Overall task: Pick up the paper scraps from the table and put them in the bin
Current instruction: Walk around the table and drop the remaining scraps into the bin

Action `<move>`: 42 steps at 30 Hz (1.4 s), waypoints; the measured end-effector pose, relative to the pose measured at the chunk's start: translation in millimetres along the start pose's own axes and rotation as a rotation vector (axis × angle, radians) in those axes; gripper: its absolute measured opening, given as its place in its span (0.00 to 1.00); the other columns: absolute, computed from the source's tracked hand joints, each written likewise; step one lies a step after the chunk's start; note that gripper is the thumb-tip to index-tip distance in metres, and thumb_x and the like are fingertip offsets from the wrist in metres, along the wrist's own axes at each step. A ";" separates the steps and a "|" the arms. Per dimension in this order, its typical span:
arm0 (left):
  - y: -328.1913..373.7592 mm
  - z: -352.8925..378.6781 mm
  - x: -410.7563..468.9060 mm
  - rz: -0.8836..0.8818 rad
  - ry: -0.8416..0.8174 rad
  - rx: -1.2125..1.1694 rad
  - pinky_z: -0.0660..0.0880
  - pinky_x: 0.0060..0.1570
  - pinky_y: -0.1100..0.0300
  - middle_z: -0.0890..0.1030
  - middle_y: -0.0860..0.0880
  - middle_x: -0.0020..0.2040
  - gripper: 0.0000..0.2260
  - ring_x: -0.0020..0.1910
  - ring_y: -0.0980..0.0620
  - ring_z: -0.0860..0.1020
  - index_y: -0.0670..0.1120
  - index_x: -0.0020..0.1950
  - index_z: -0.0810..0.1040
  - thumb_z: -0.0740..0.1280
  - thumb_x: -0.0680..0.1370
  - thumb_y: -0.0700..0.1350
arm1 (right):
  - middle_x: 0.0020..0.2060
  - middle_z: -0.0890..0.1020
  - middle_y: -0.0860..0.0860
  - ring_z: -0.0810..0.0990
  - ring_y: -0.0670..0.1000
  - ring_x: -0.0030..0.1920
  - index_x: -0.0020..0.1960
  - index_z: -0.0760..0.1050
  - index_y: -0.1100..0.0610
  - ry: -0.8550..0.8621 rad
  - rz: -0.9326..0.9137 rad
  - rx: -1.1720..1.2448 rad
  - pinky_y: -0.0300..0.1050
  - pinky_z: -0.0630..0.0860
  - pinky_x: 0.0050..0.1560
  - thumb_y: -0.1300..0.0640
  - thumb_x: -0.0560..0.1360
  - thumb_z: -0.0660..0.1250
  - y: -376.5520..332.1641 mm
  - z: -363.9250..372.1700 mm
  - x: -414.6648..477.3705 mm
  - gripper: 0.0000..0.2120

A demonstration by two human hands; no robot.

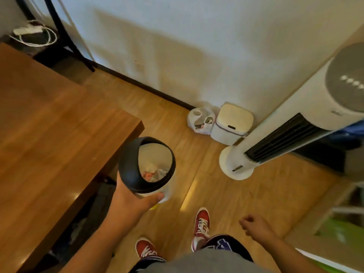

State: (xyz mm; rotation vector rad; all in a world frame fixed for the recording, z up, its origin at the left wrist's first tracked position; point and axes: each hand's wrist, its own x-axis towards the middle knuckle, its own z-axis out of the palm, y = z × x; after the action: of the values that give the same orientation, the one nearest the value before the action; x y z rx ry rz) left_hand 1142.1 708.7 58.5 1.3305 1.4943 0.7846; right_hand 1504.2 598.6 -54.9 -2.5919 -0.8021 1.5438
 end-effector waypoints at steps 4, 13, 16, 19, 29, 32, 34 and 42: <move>19.4 55.1 26.5 -0.012 0.011 -0.008 0.75 0.53 0.73 0.75 0.62 0.67 0.59 0.60 0.78 0.75 0.49 0.82 0.63 0.81 0.55 0.64 | 0.36 0.81 0.54 0.78 0.52 0.37 0.41 0.77 0.58 -0.040 0.075 -0.038 0.44 0.72 0.40 0.54 0.76 0.69 25.0 -39.4 38.6 0.09; 44.7 53.6 75.6 -0.020 0.139 0.113 0.76 0.63 0.60 0.77 0.44 0.72 0.52 0.67 0.53 0.78 0.42 0.80 0.68 0.88 0.61 0.51 | 0.37 0.80 0.53 0.79 0.51 0.36 0.43 0.78 0.57 -0.104 -0.126 -0.150 0.44 0.75 0.37 0.54 0.76 0.68 -76.7 -85.0 109.1 0.07; 40.6 38.8 99.1 -0.058 0.172 0.077 0.76 0.71 0.43 0.76 0.43 0.74 0.55 0.72 0.45 0.76 0.42 0.81 0.66 0.89 0.61 0.55 | 0.41 0.83 0.56 0.82 0.56 0.43 0.44 0.78 0.57 -0.118 -0.225 -0.171 0.50 0.79 0.47 0.53 0.76 0.67 -147.7 -88.8 133.1 0.07; 34.9 25.1 135.8 -0.098 0.203 0.055 0.78 0.67 0.52 0.77 0.43 0.73 0.57 0.72 0.45 0.77 0.43 0.81 0.66 0.82 0.57 0.61 | 0.45 0.83 0.56 0.83 0.57 0.48 0.48 0.78 0.58 -0.144 -0.291 -0.186 0.54 0.80 0.53 0.51 0.76 0.68 -223.8 -91.8 154.6 0.09; 54.0 -7.0 299.4 -0.128 0.195 -0.014 0.77 0.58 0.63 0.77 0.63 0.64 0.58 0.59 0.73 0.78 0.53 0.80 0.64 0.86 0.56 0.62 | 0.44 0.83 0.59 0.83 0.58 0.46 0.48 0.79 0.60 -0.101 -0.311 -0.206 0.50 0.78 0.48 0.54 0.77 0.68 -379.1 -131.4 205.7 0.09; 69.0 3.7 347.4 -0.069 0.148 -0.017 0.77 0.54 0.75 0.78 0.69 0.64 0.56 0.60 0.78 0.76 0.53 0.79 0.64 0.88 0.57 0.59 | 0.41 0.83 0.58 0.81 0.55 0.40 0.42 0.77 0.58 -0.074 -0.271 -0.217 0.46 0.74 0.41 0.55 0.77 0.68 -384.5 -154.9 225.0 0.07; 83.2 16.2 378.3 -0.057 0.130 -0.019 0.75 0.50 0.81 0.78 0.71 0.61 0.55 0.59 0.80 0.76 0.53 0.77 0.63 0.89 0.57 0.59 | 0.40 0.82 0.56 0.80 0.54 0.40 0.42 0.76 0.58 -0.060 -0.226 -0.231 0.43 0.72 0.38 0.56 0.77 0.68 -383.2 -170.0 241.3 0.08; 136.3 60.7 498.0 -0.037 0.089 -0.064 0.76 0.51 0.79 0.77 0.61 0.65 0.55 0.62 0.76 0.77 0.46 0.80 0.65 0.82 0.57 0.60 | 0.36 0.78 0.57 0.75 0.53 0.35 0.38 0.72 0.59 -0.084 -0.095 -0.357 0.44 0.68 0.37 0.55 0.76 0.67 -392.7 -237.0 320.4 0.11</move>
State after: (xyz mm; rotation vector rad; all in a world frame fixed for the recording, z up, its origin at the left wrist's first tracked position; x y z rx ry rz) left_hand 1270.7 1212.3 46.1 1.2314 1.5455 0.8706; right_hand 1657.7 1135.5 -89.0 -2.6812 -1.2986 1.6214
